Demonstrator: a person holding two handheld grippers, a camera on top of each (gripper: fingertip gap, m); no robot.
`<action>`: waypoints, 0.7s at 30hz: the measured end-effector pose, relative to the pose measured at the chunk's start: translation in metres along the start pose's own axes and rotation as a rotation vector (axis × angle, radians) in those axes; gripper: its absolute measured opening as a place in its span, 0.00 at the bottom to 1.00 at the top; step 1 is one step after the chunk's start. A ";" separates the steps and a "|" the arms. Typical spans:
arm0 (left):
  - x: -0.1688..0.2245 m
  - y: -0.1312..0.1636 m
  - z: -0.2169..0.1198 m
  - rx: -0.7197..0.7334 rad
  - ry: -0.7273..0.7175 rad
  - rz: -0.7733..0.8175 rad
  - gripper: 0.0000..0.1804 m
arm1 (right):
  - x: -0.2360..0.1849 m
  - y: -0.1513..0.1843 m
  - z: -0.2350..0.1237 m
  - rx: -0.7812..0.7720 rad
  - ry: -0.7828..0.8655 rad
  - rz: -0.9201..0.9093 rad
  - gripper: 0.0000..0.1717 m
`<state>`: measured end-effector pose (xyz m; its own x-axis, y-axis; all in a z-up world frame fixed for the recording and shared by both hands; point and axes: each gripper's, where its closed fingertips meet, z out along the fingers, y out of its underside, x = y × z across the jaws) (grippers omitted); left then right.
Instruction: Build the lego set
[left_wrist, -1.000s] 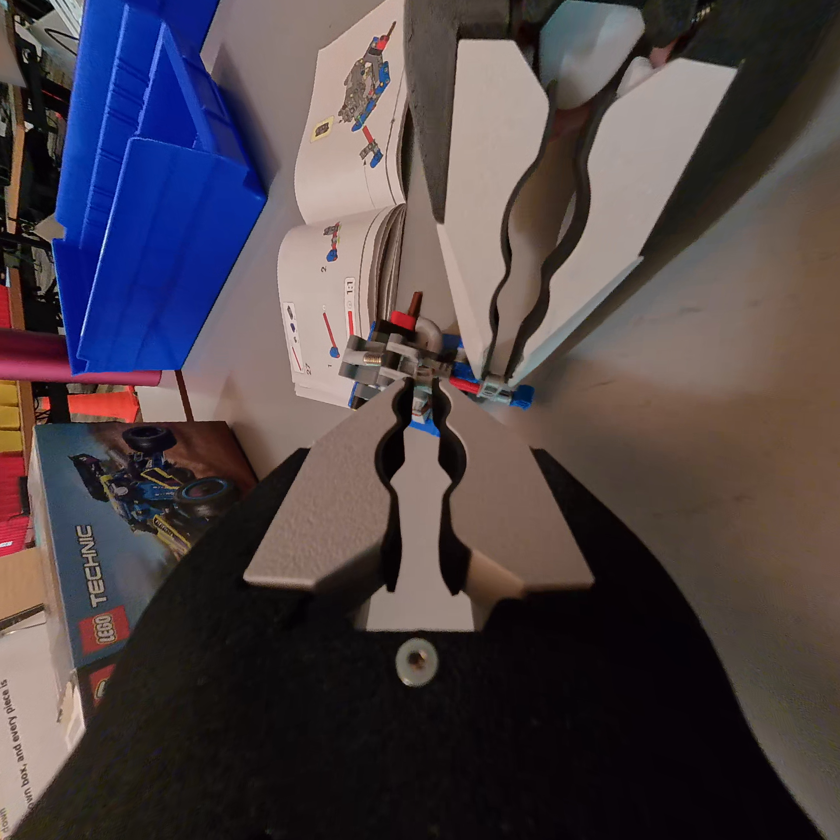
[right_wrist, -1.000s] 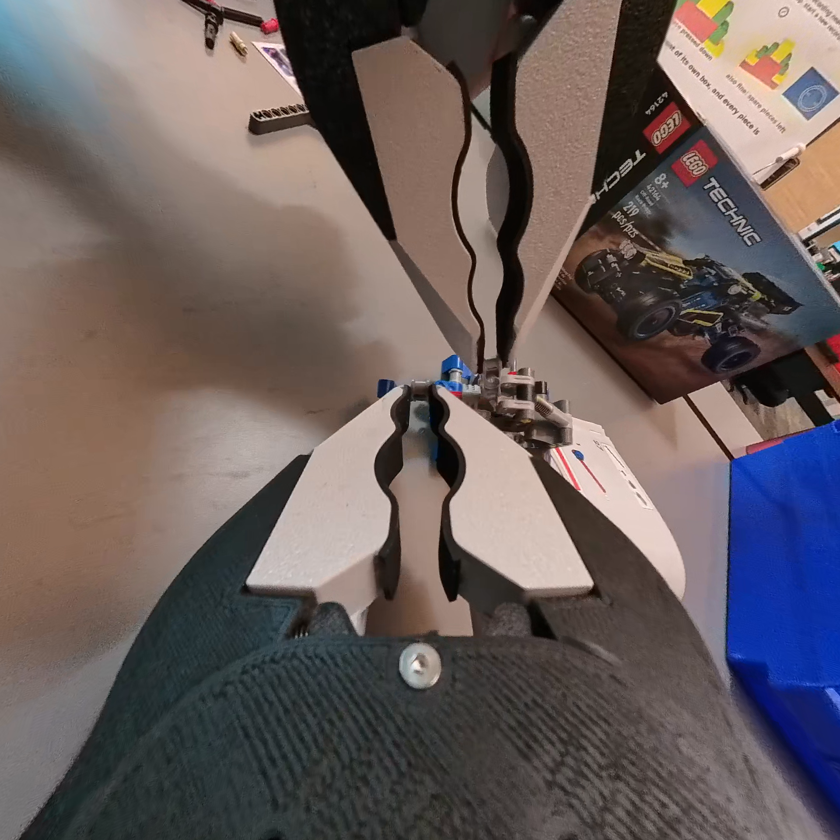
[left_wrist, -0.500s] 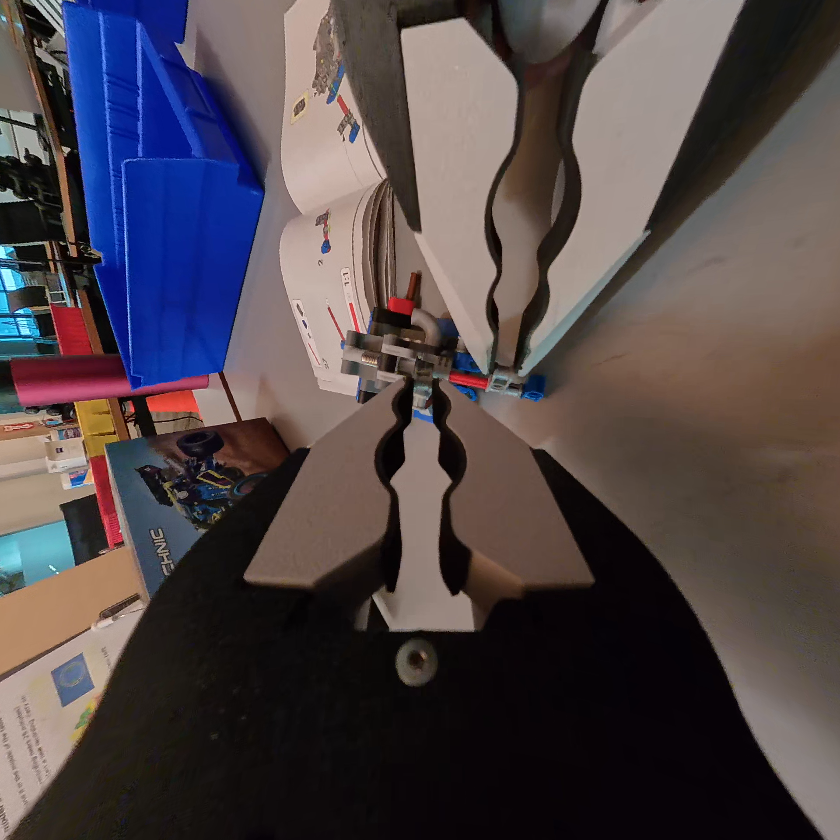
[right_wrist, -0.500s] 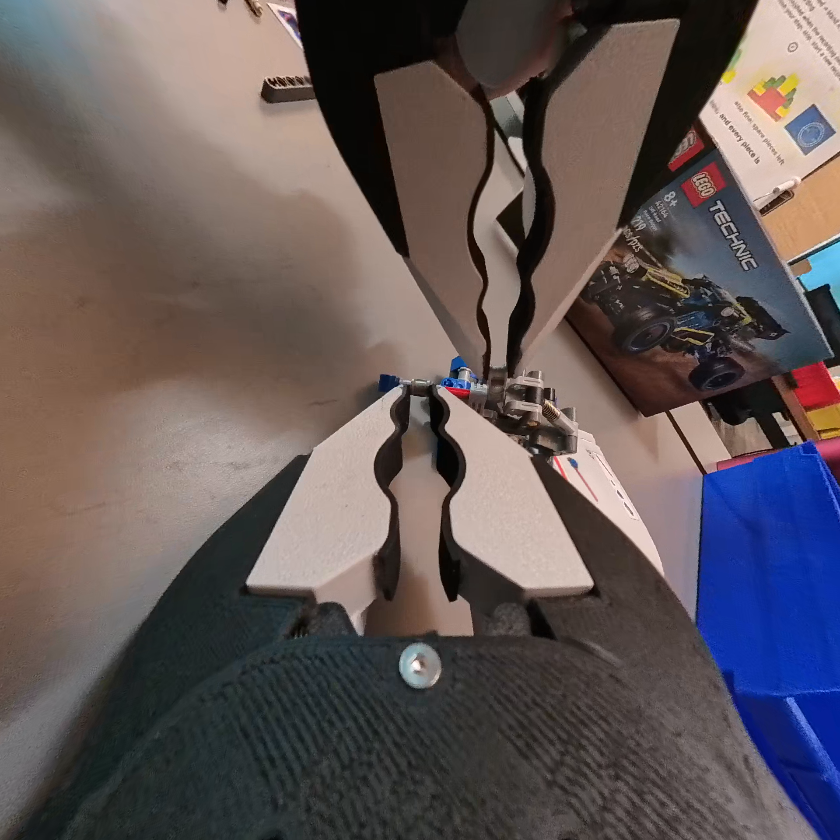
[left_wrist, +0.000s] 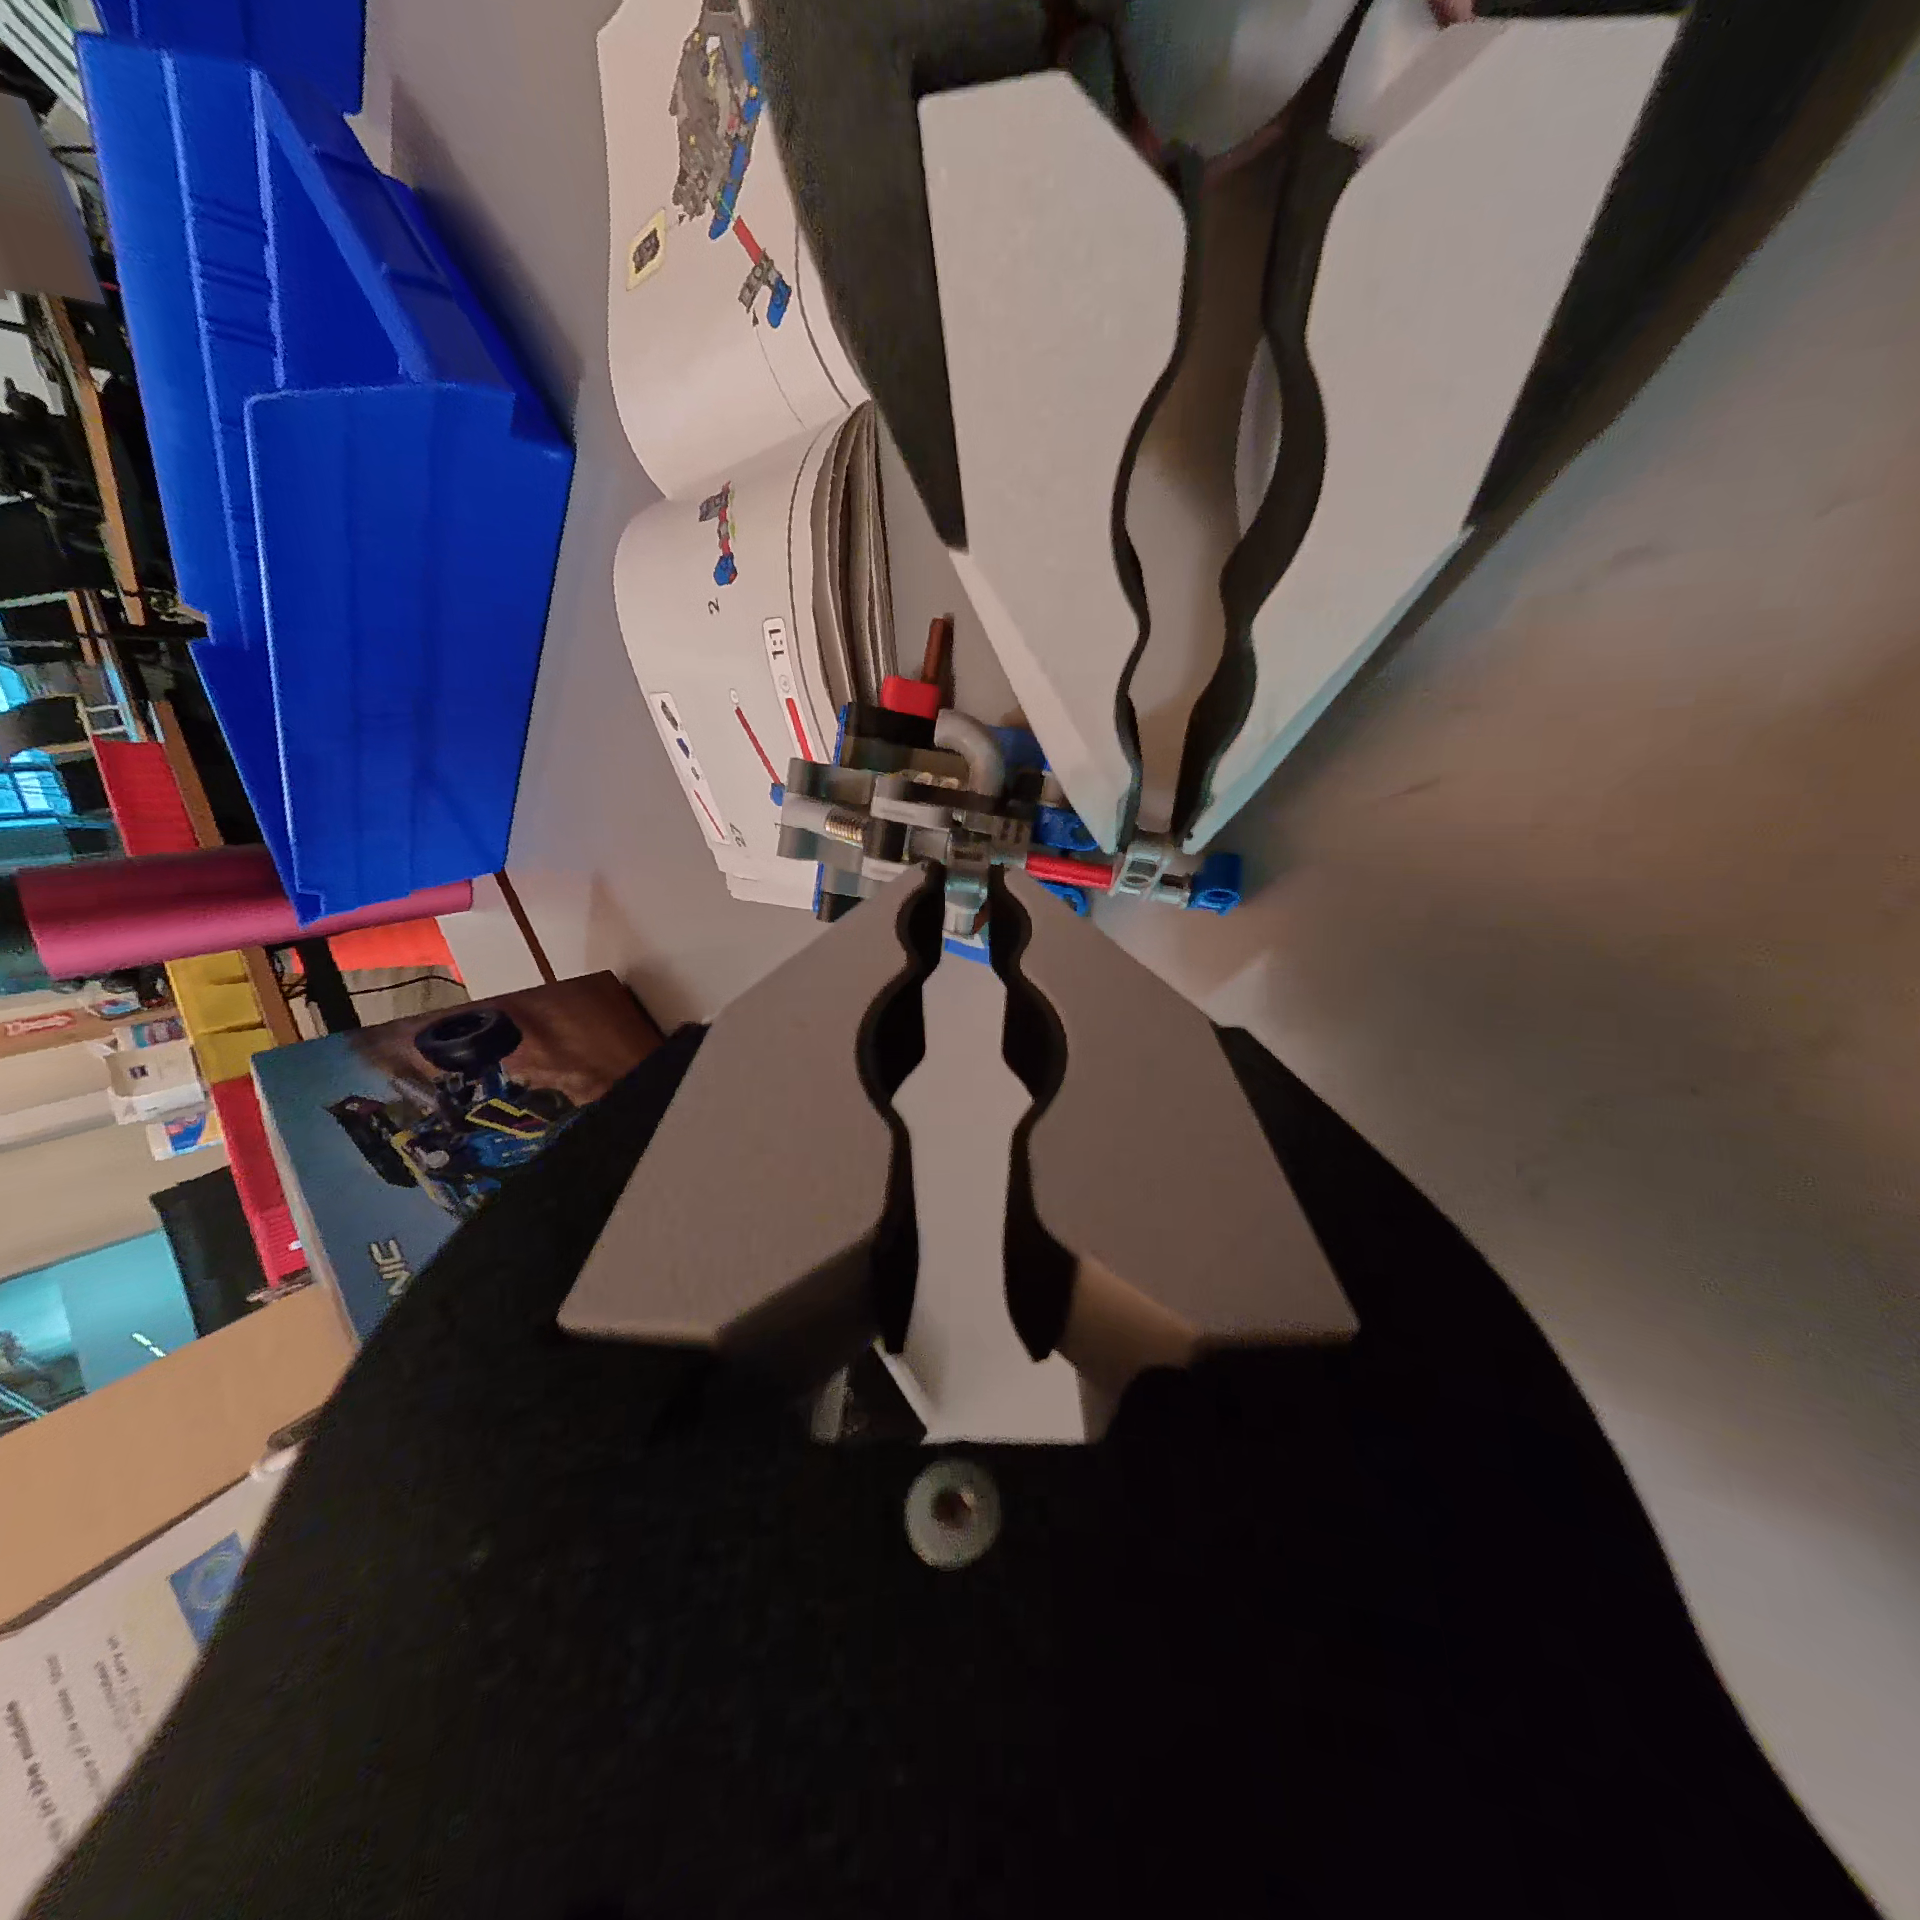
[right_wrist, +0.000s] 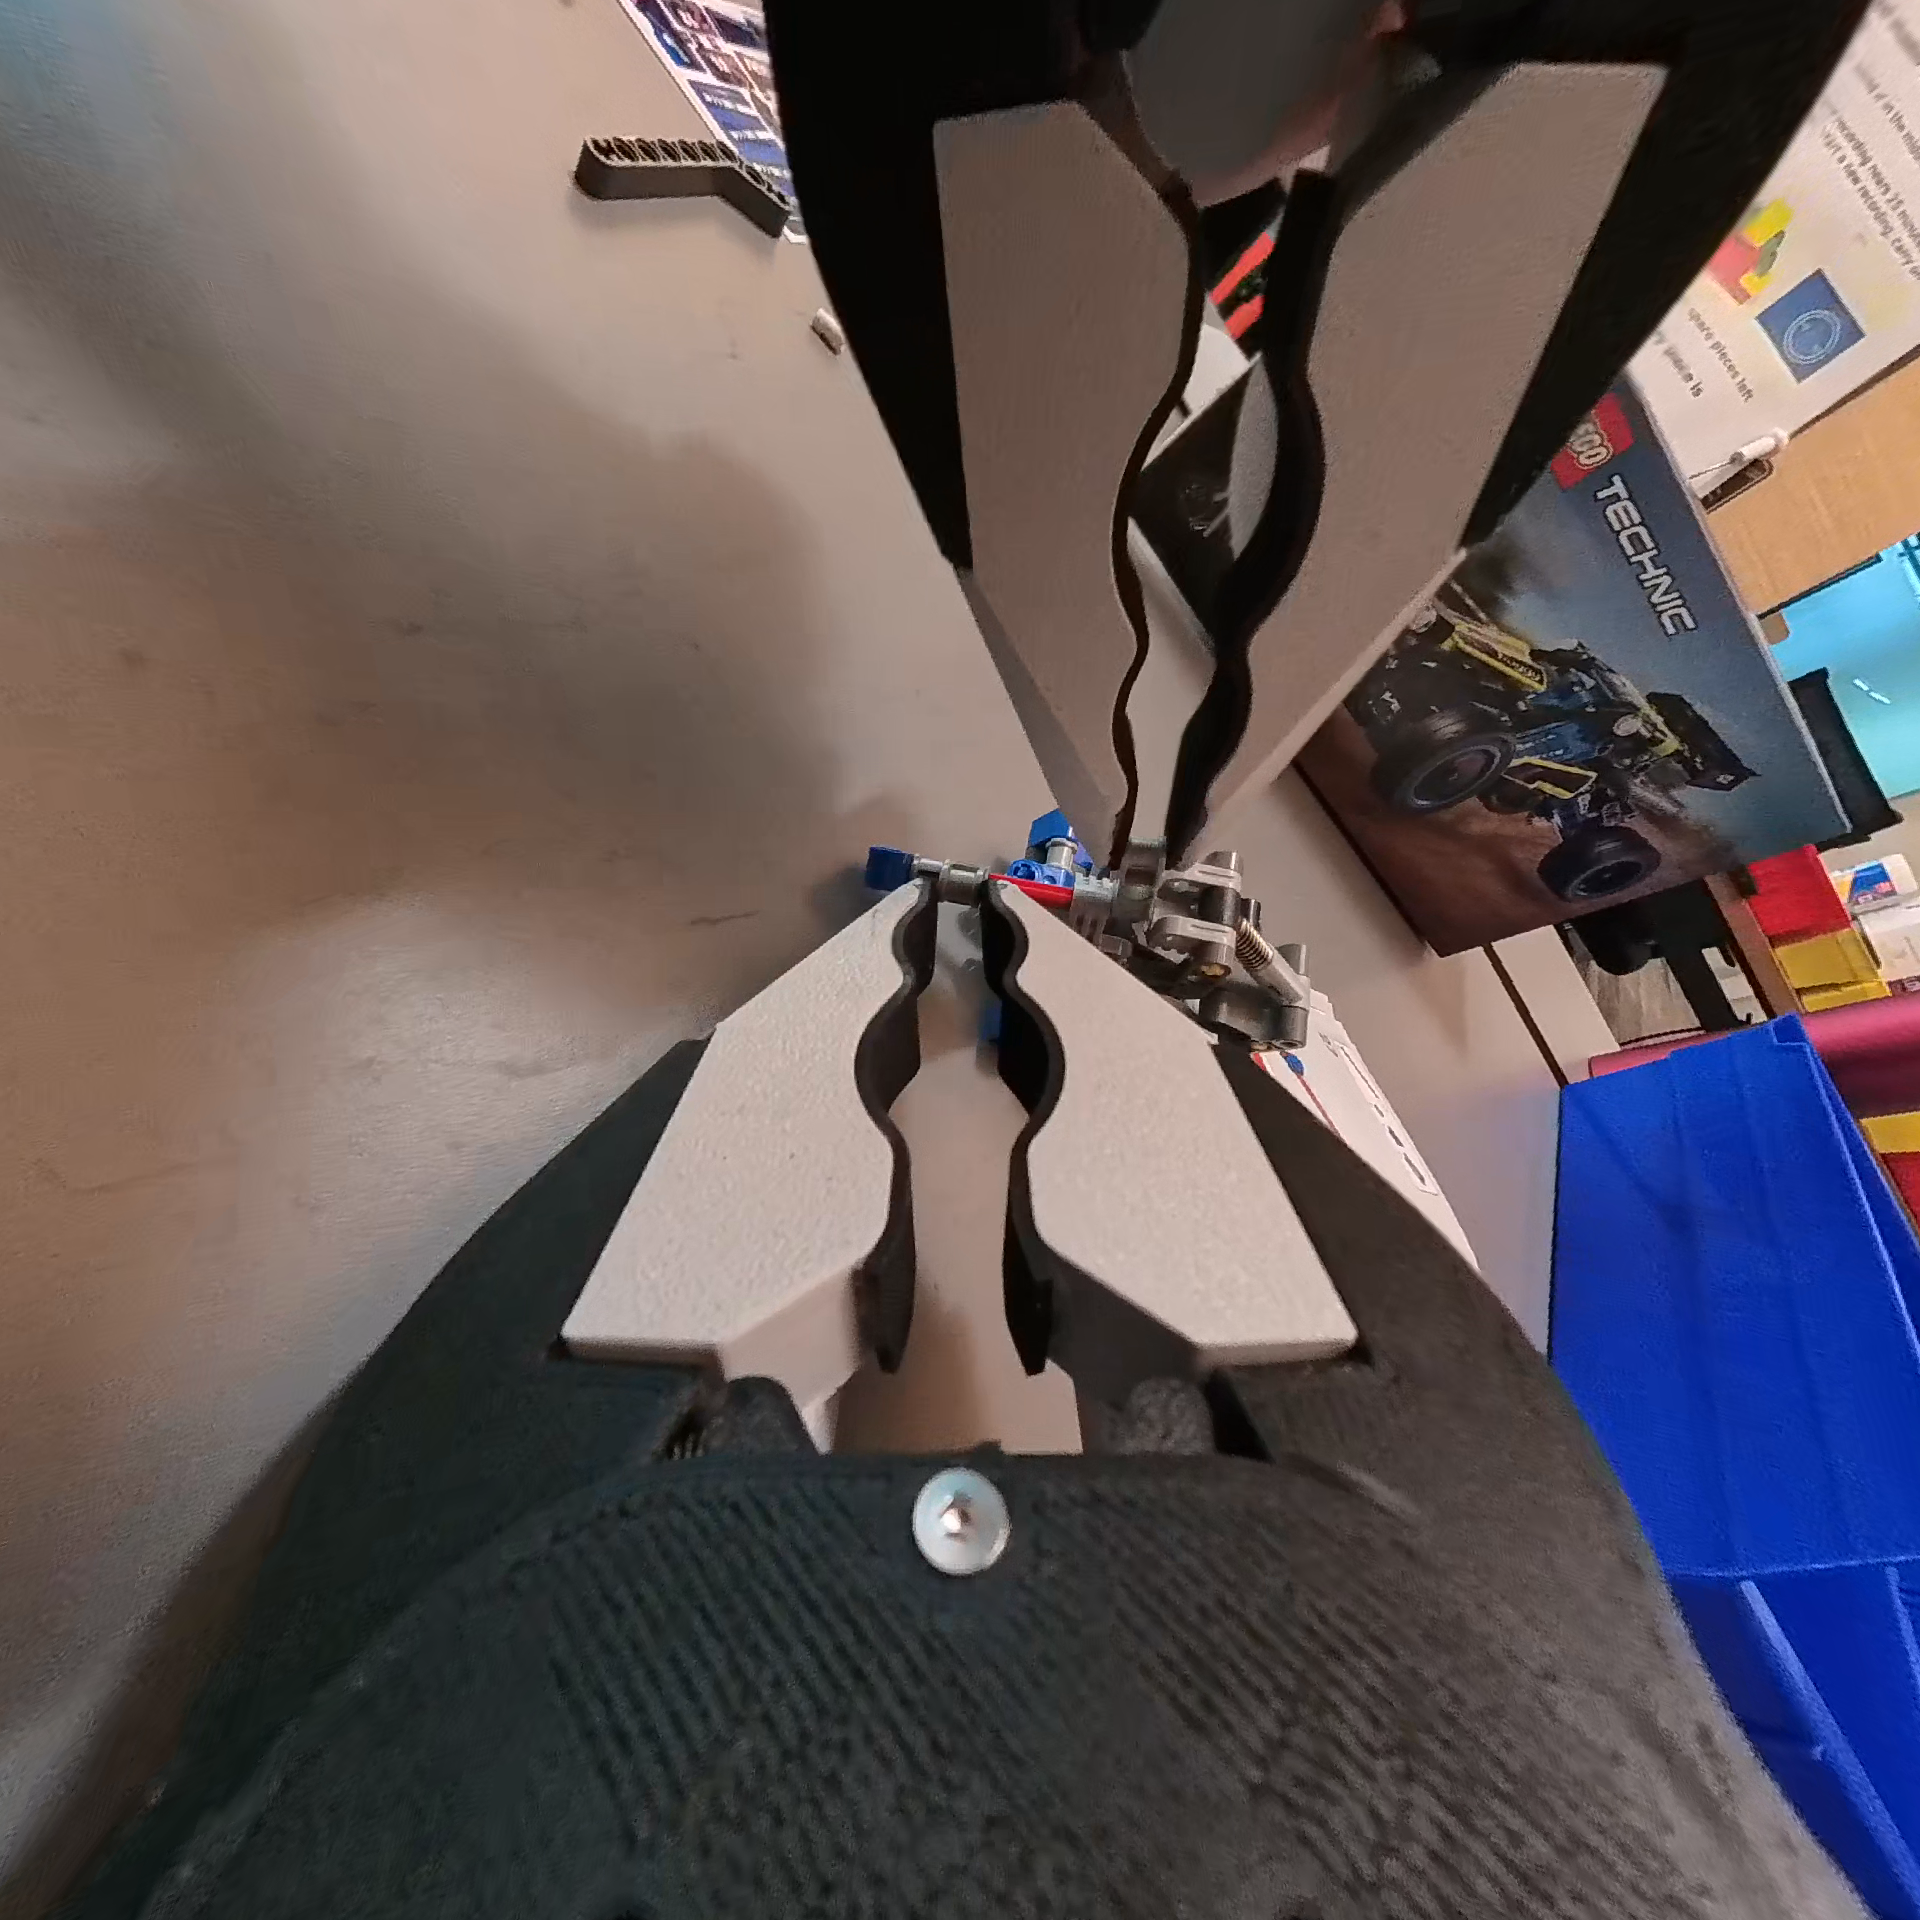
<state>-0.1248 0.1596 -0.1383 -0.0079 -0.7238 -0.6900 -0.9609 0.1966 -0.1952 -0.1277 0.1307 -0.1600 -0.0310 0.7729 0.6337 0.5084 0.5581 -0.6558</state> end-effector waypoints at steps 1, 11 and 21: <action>0.000 0.000 0.000 -0.010 0.002 0.009 0.03 | 0.000 0.000 0.000 0.000 0.004 -0.004 0.03; -0.001 0.002 0.003 -0.033 0.021 0.024 0.03 | 0.004 0.000 0.001 0.001 0.036 -0.010 0.03; -0.001 0.002 0.004 -0.032 0.038 -0.004 0.03 | 0.008 -0.007 0.001 0.020 0.122 -0.089 0.03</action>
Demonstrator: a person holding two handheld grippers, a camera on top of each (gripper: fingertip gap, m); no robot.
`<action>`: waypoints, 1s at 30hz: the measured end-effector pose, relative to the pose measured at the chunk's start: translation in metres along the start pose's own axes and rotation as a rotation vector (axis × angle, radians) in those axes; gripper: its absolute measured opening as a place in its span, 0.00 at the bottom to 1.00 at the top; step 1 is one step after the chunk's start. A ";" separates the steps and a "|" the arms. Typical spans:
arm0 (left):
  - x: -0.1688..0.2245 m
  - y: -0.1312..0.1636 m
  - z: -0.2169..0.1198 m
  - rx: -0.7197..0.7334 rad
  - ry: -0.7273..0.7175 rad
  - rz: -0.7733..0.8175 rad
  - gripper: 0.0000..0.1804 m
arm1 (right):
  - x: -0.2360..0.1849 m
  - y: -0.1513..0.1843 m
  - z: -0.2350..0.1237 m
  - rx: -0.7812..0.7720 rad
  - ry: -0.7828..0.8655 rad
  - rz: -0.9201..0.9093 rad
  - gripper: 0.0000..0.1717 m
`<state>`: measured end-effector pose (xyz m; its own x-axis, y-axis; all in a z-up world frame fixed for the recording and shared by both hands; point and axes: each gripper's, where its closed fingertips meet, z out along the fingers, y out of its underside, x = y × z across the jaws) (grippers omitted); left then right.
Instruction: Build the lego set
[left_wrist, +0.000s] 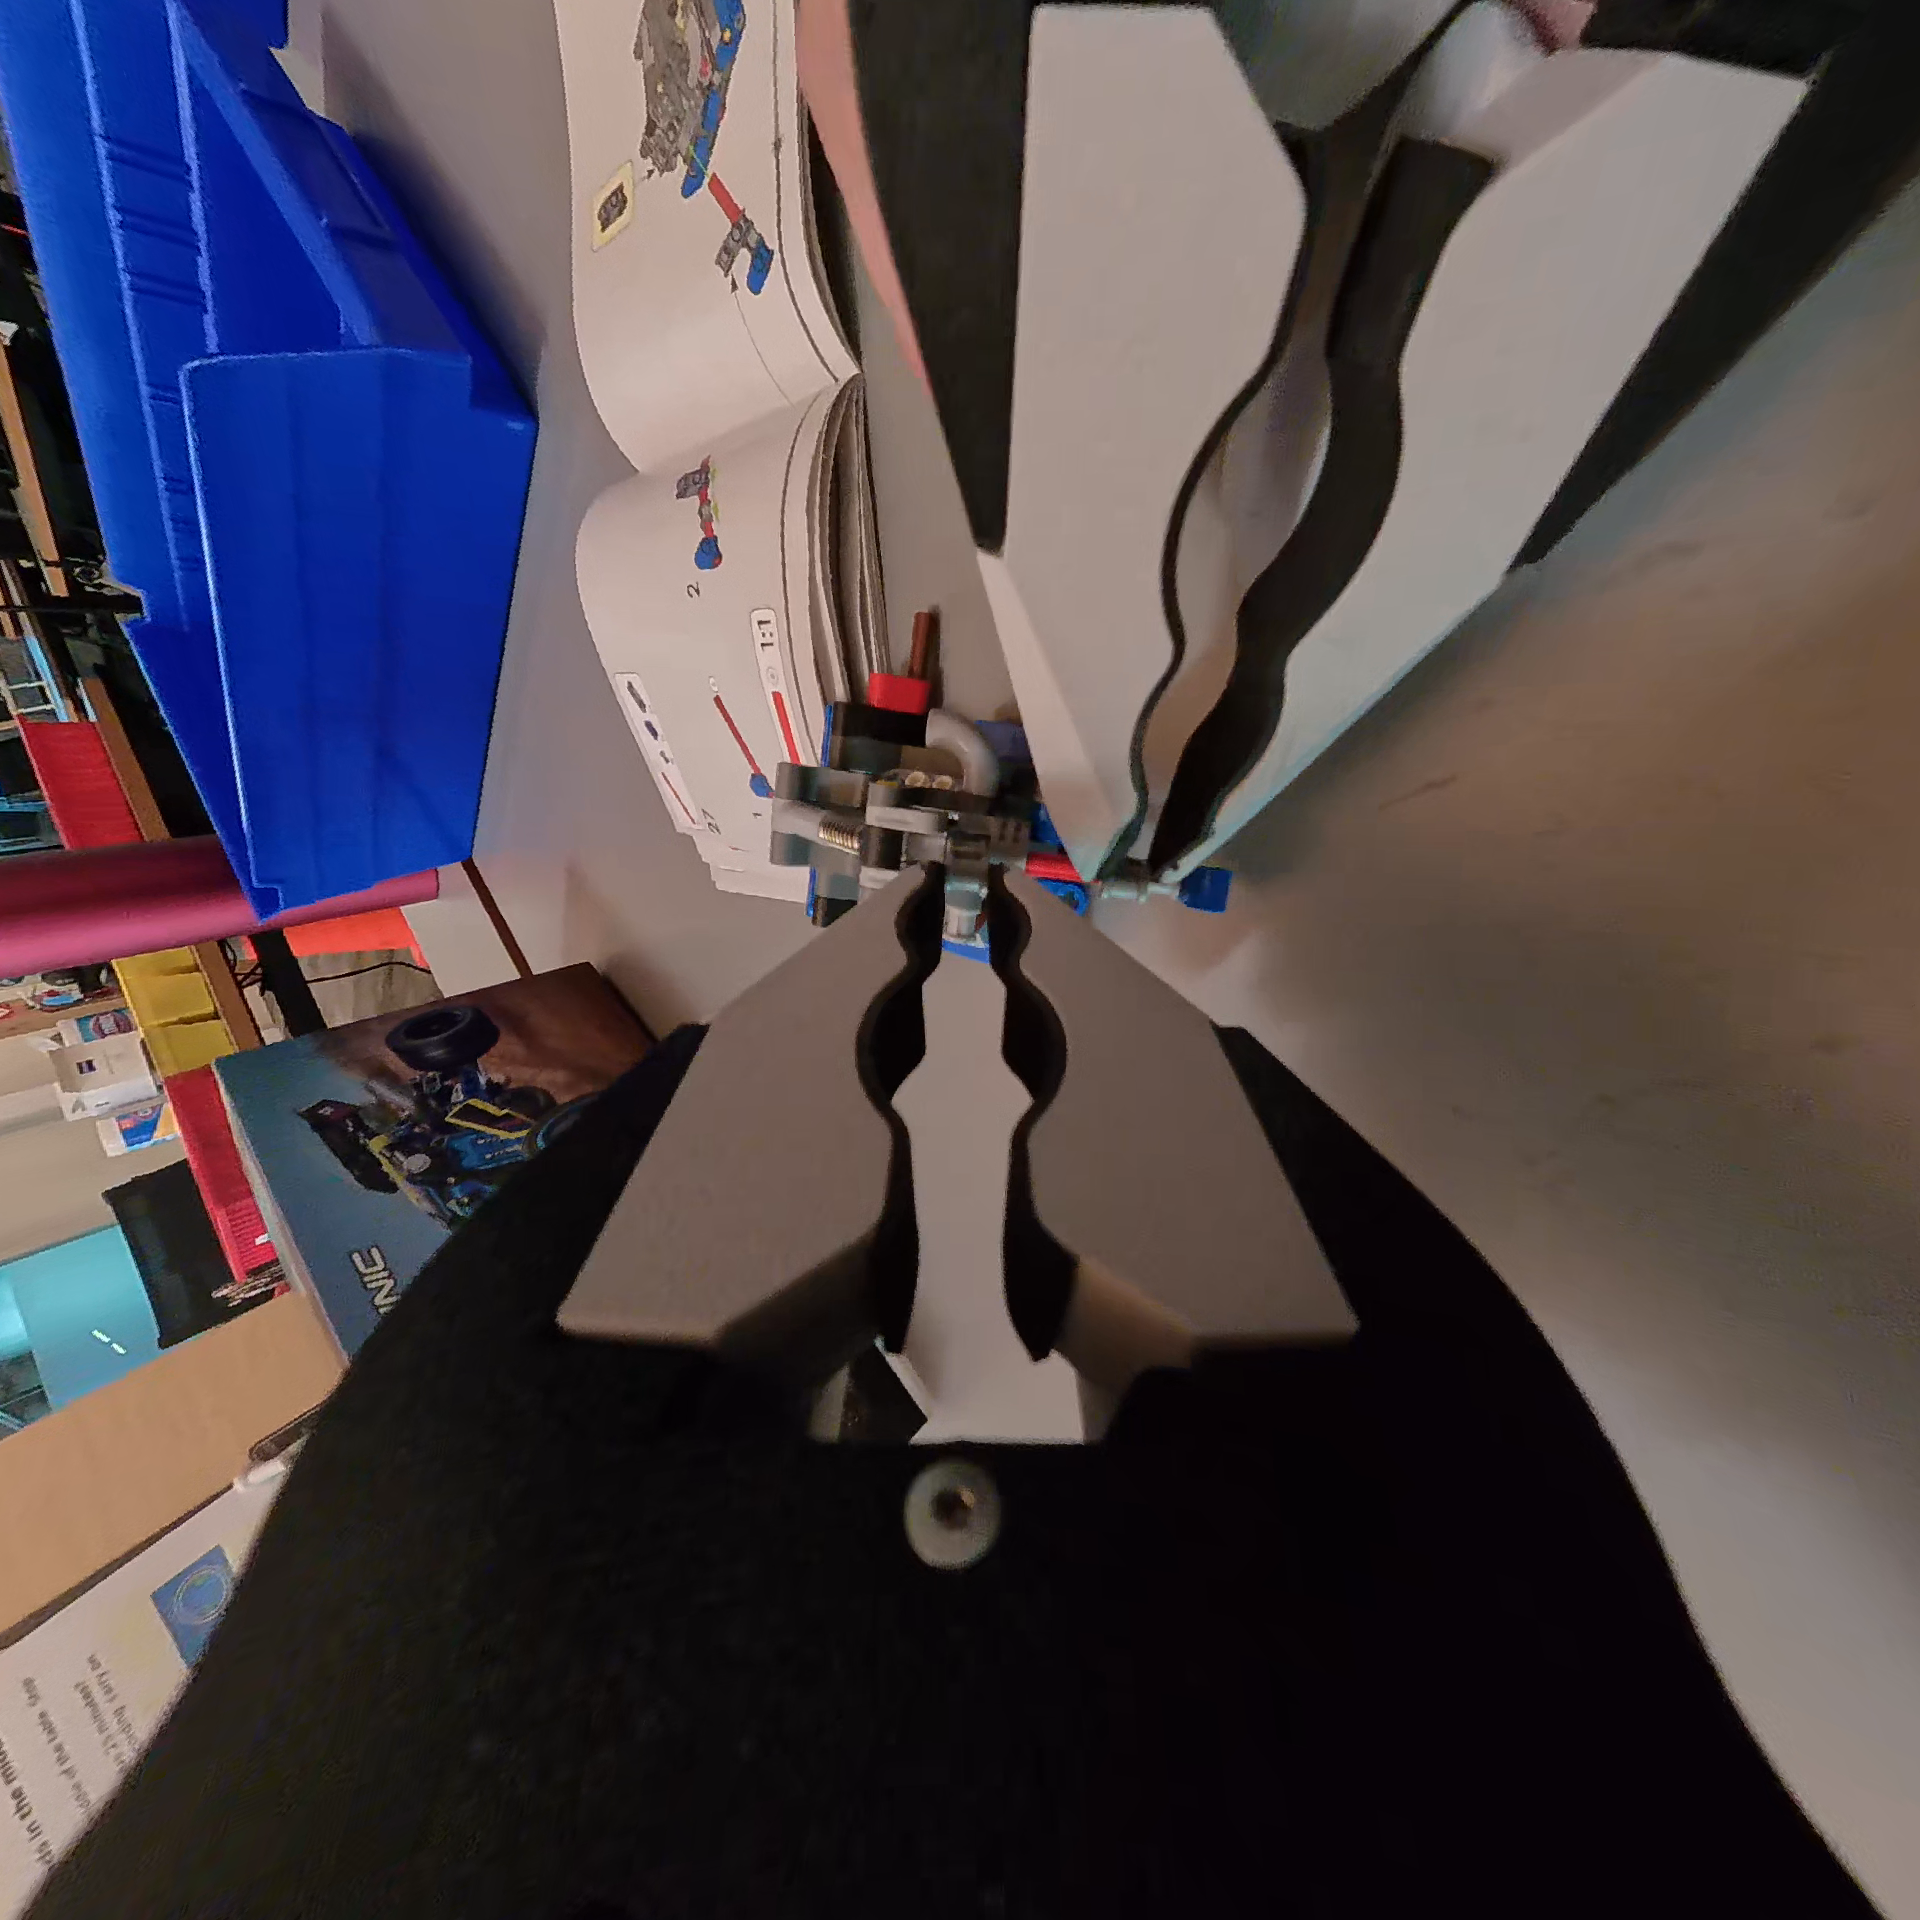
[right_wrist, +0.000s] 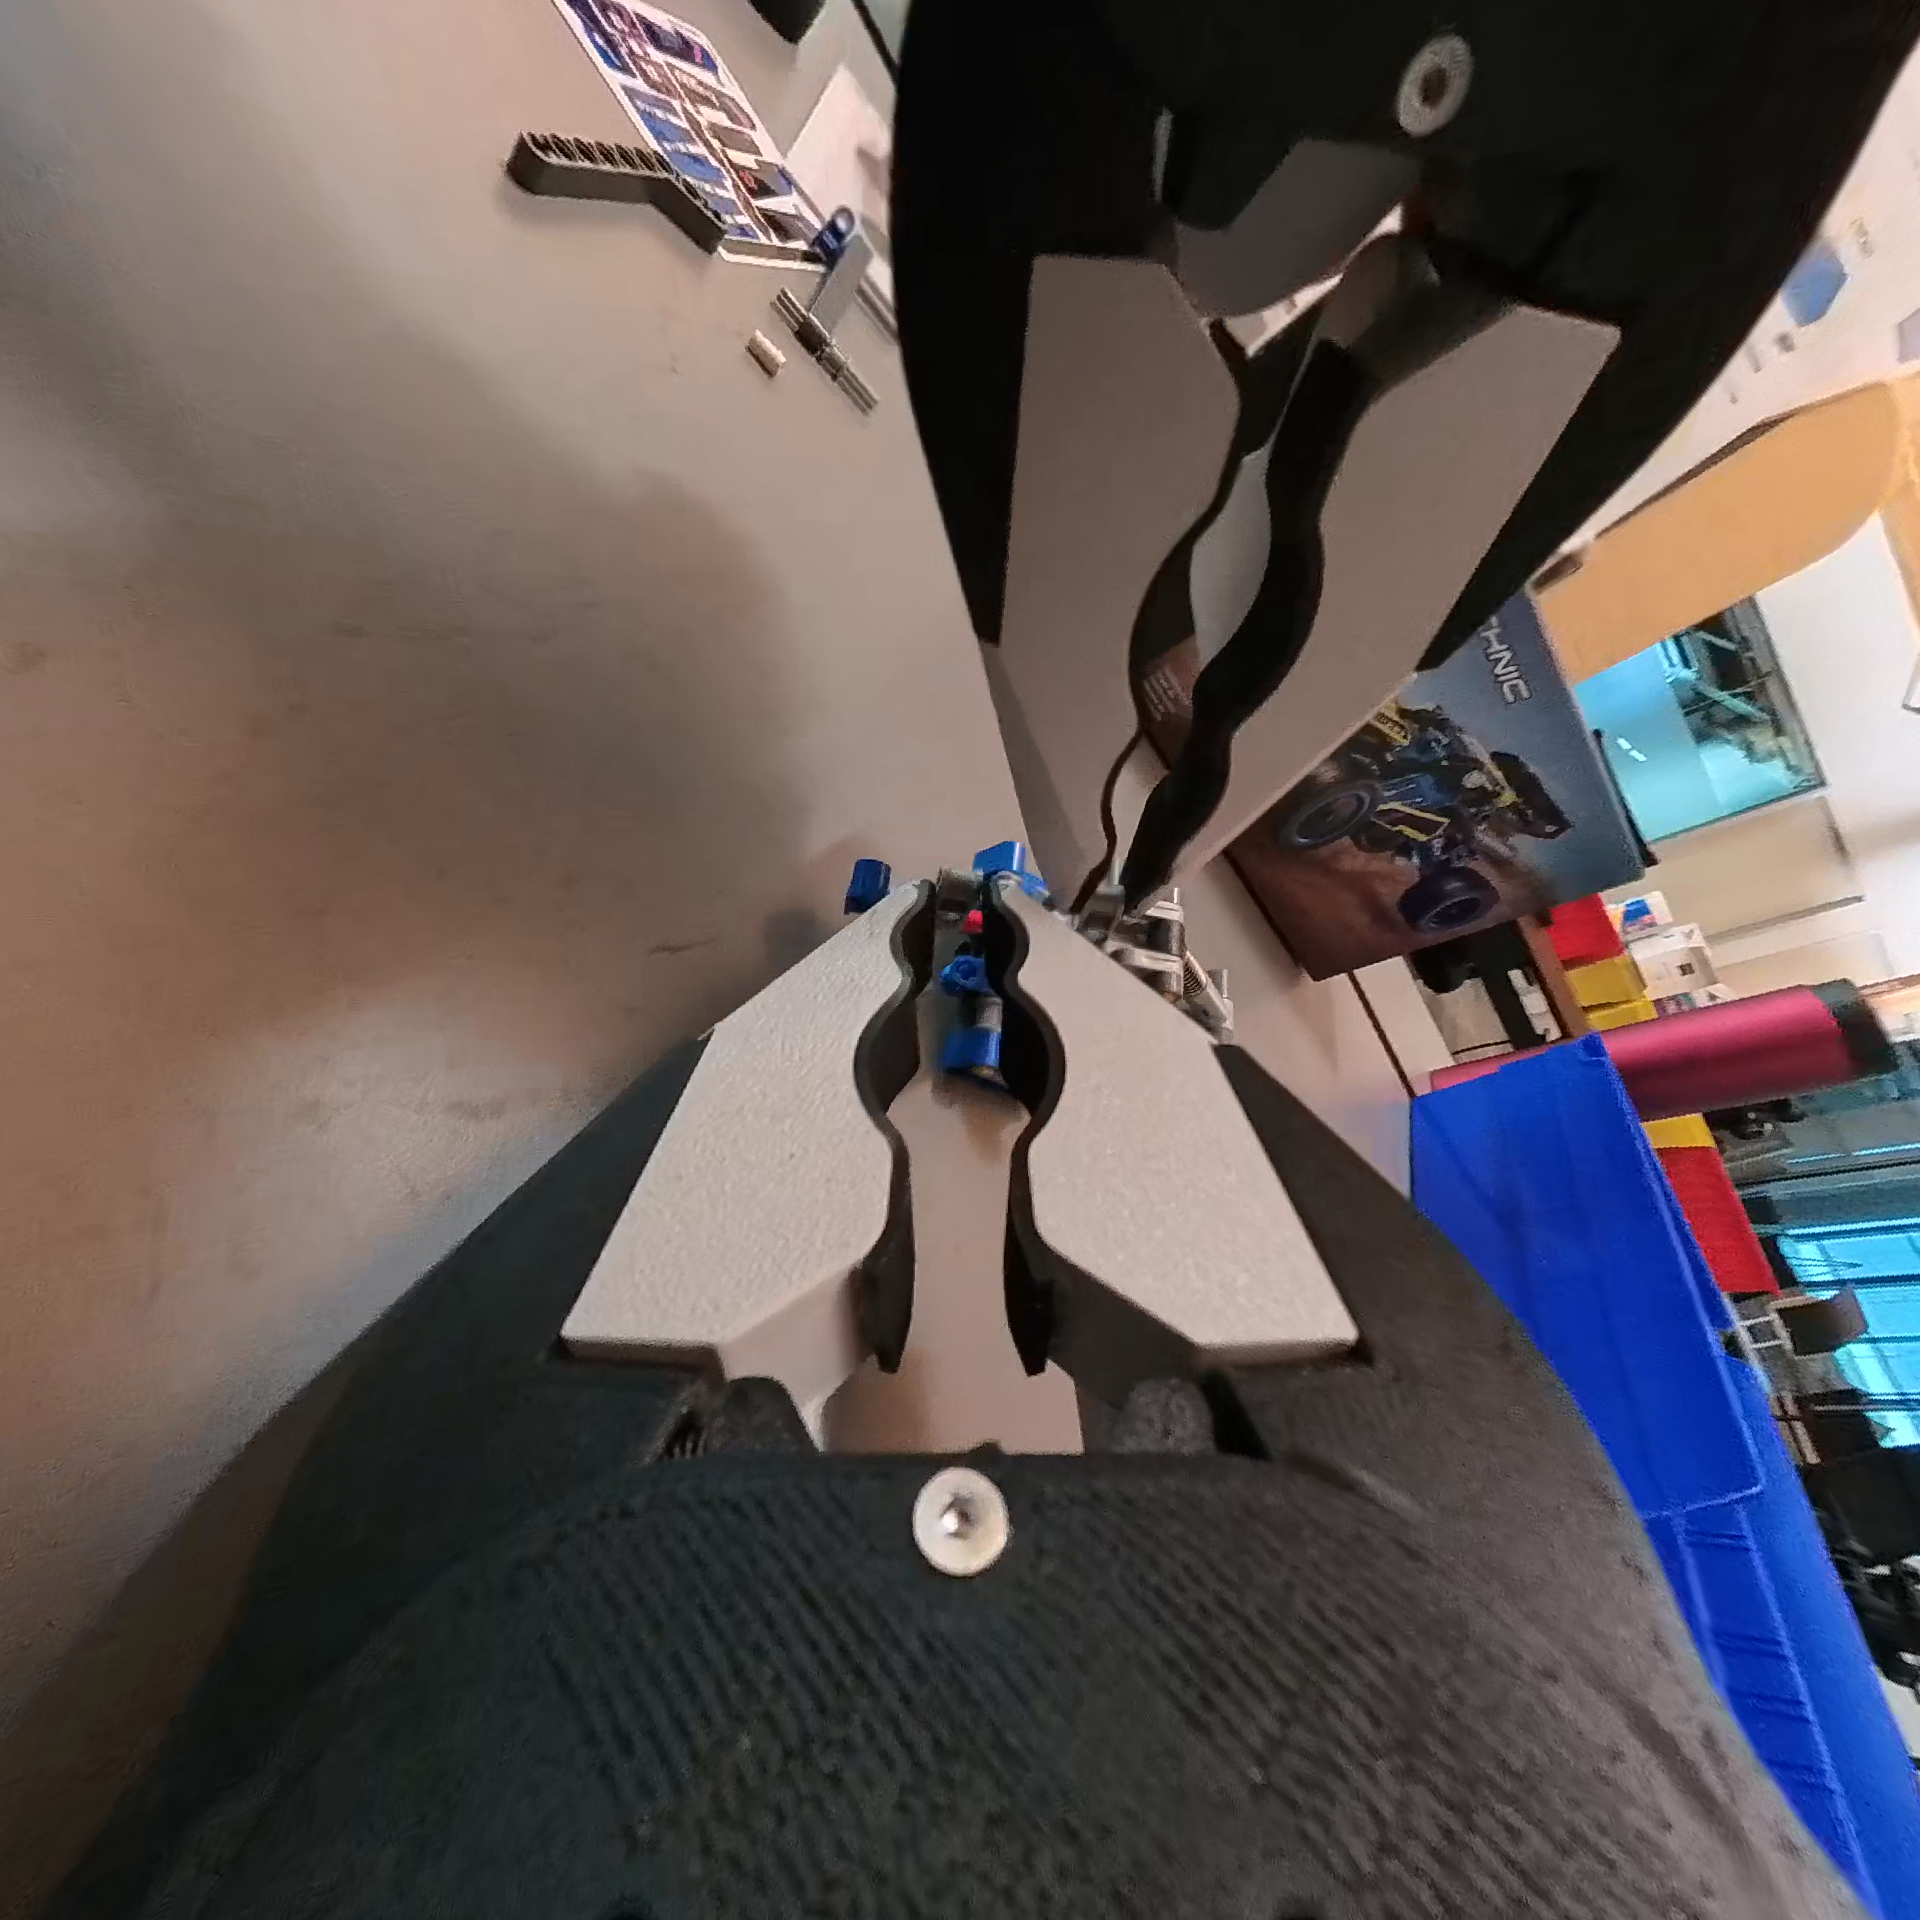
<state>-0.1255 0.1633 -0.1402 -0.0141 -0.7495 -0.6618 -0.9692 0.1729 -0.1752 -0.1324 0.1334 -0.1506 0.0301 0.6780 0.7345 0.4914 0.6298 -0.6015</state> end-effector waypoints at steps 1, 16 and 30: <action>0.000 0.000 0.000 -0.001 0.004 0.000 0.03 | 0.000 0.000 0.000 -0.003 0.006 -0.015 0.03; 0.002 0.001 0.001 -0.011 0.021 0.007 0.03 | 0.013 0.002 -0.002 0.004 0.098 -0.009 0.22; 0.001 0.001 0.002 0.000 0.011 -0.015 0.03 | 0.038 0.019 -0.002 0.047 -0.063 0.050 0.39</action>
